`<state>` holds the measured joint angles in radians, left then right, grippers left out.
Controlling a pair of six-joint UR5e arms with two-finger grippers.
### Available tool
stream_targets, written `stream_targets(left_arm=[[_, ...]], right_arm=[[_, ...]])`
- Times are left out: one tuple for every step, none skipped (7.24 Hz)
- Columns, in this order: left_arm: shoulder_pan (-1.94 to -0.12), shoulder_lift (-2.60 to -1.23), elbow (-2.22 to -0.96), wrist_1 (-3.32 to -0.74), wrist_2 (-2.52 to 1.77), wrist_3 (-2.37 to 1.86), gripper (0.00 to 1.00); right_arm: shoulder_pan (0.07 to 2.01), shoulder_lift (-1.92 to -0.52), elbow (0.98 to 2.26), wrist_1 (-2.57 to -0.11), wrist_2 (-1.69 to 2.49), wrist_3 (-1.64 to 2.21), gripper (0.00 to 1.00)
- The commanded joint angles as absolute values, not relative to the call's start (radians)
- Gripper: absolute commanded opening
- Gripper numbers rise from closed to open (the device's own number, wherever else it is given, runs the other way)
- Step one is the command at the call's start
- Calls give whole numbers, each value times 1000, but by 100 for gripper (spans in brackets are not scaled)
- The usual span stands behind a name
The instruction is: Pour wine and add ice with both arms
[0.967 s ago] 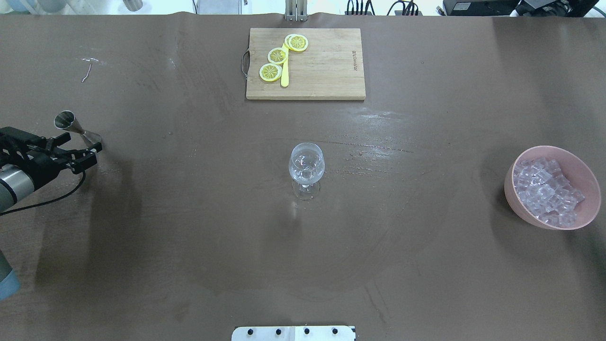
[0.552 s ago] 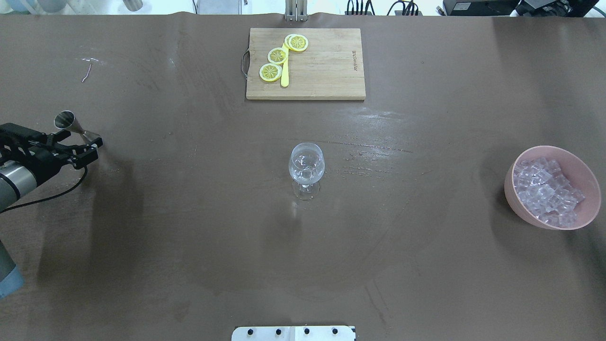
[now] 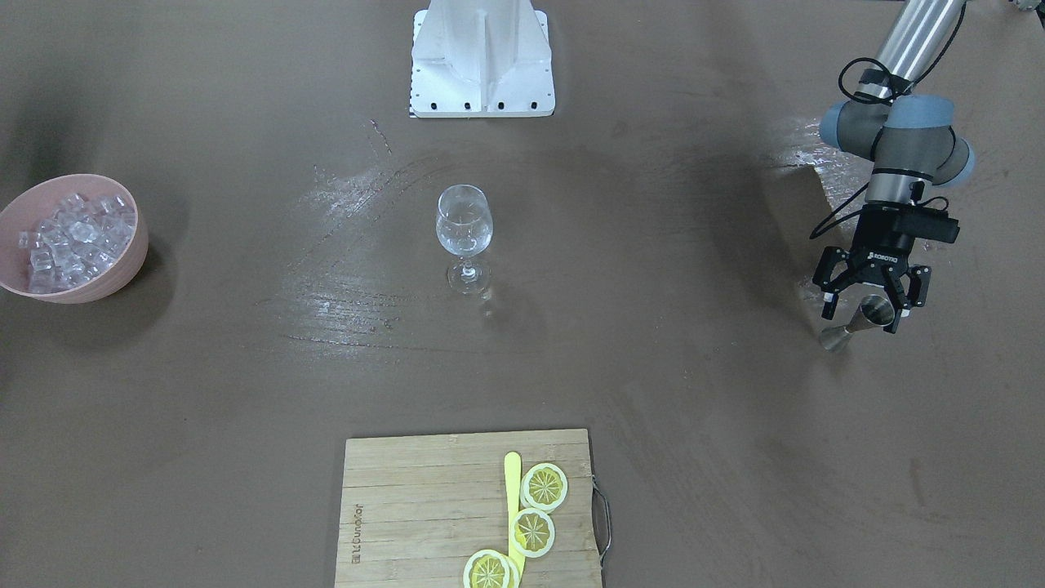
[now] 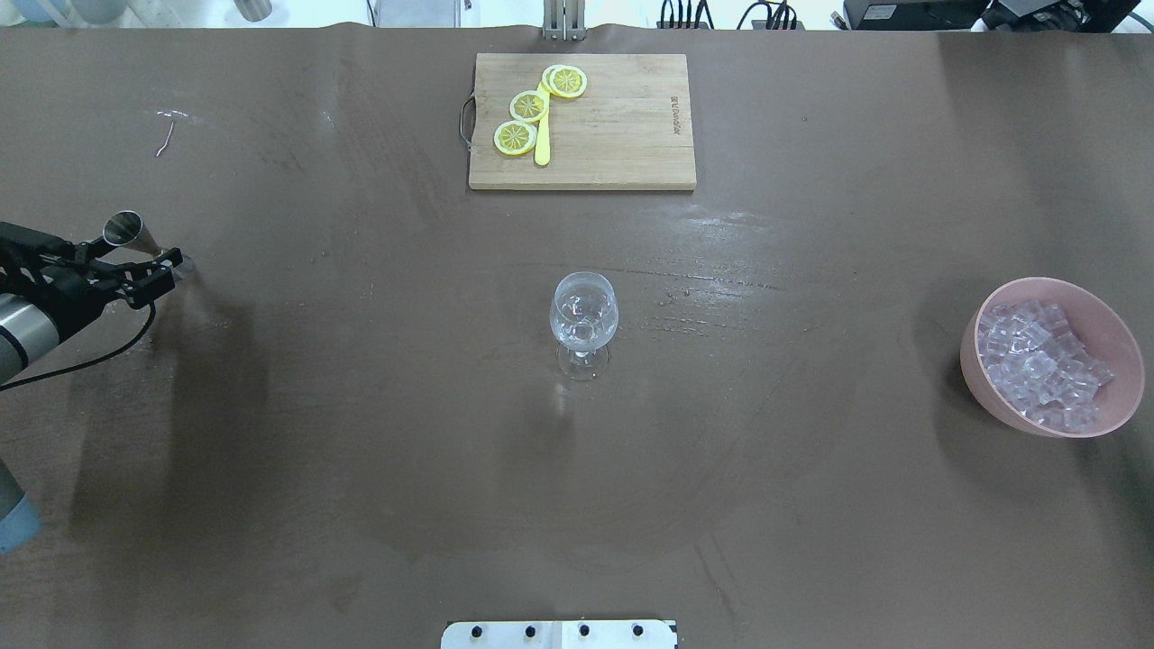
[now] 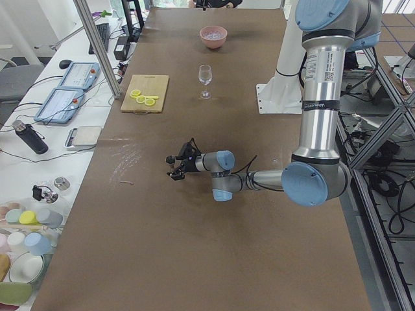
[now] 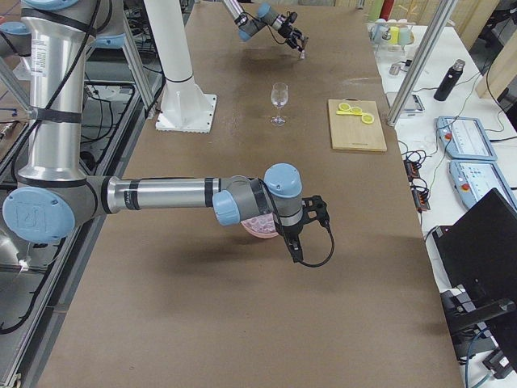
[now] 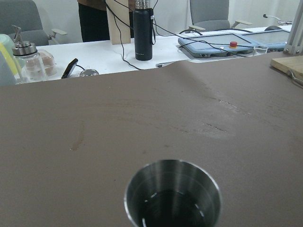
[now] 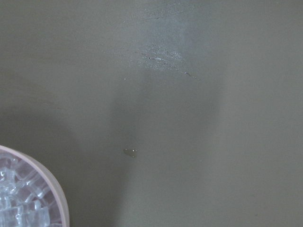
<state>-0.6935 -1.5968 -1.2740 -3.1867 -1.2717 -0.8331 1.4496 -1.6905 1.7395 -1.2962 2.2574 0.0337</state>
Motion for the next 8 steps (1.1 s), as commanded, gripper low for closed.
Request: stream_targets(left_arm=[[-693, -1624, -1243, -3186, -1272, -831, 97], [-692, -1629, -1239, -3186, -1272, -831, 95], [-692, -1629, -1239, -3186, -1272, -831, 92], [-693, -1631, -1239, -3186, -1272, -833, 76], [-696, -1631, -1241, -3186, -1272, -833, 44], [-696, -1629, -1241, -3188, -1272, -834, 19], [-696, -1629, -1239, -3189, -1272, -833, 0], [-696, -1626, -1239, -3195, -1272, -834, 0]], right_arm=[[1450, -1690, 1740, -1296, 2256, 34, 100], [1450, -1690, 1736, -1296, 2256, 34, 100], [1450, -1690, 1736, -1296, 2256, 34, 100], [1450, -1690, 1735, -1295, 2256, 34, 100], [1450, -1689, 1735, -1296, 2256, 34, 100], [1450, -1689, 1735, -1295, 2256, 34, 100], [1450, -1689, 1735, -1295, 2256, 34, 100], [1450, -1689, 1735, -1295, 2256, 34, 100]])
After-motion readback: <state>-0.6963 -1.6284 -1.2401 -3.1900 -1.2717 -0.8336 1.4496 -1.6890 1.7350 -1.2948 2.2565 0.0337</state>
